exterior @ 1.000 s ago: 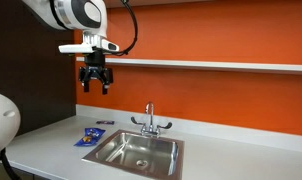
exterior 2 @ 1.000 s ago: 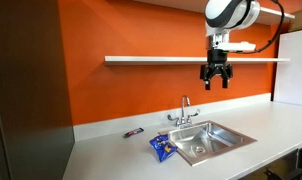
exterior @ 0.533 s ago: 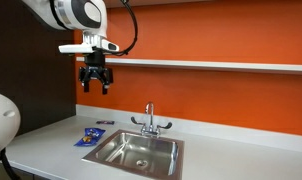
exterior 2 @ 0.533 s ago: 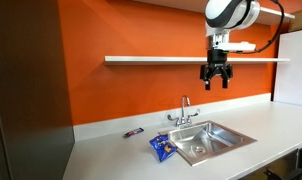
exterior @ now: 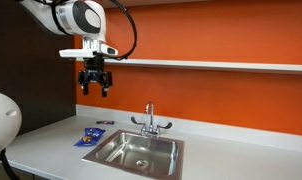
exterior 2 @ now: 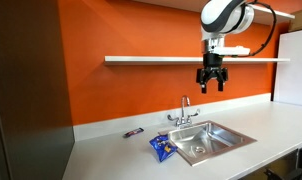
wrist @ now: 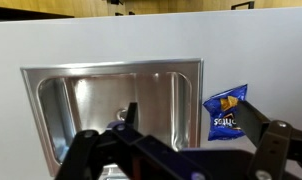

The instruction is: Put the dorito bag into the sink

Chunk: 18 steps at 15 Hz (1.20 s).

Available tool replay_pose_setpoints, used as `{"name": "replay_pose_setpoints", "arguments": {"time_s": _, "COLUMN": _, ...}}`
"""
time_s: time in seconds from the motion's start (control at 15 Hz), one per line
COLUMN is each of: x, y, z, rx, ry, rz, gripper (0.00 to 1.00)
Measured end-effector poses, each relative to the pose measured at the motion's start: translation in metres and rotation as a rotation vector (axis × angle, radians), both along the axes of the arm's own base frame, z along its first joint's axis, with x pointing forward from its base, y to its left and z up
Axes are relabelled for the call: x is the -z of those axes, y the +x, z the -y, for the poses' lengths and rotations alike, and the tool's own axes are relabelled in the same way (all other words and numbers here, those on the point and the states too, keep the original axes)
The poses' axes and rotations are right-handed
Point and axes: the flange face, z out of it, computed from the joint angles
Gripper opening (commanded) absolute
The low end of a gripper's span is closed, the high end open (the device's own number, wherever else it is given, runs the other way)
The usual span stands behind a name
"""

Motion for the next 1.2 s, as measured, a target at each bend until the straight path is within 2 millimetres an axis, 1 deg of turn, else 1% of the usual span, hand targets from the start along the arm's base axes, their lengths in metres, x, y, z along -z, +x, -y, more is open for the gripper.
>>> {"name": "replay_pose_setpoints", "arguments": {"time_s": 0.13, "x": 0.012, "y": 0.007, "z": -0.015, "rx": -0.043, "ry": -0.006, "rz": -0.008, "gripper": 1.00}}
{"name": "replay_pose_setpoints", "arguments": {"time_s": 0.4, "x": 0.040, "y": 0.017, "z": -0.053, "rx": -0.128, "ry": -0.006, "rz": -0.036, "gripper": 1.00}}
{"name": "replay_pose_setpoints", "arguments": {"time_s": 0.6, "x": 0.063, "y": 0.025, "z": -0.075, "rx": -0.169, "ry": 0.004, "rz": -0.053, "gripper": 1.00}}
{"name": "replay_pose_setpoints", "arguments": {"time_s": 0.8, "x": 0.087, "y": 0.037, "z": -0.087, "rx": -0.185, "ry": 0.018, "rz": -0.059, "gripper": 1.00}}
{"name": "replay_pose_setpoints", "arguments": {"time_s": 1.2, "x": 0.137, "y": 0.073, "z": -0.097, "rx": -0.202, "ry": 0.037, "rz": -0.075, "gripper": 1.00}}
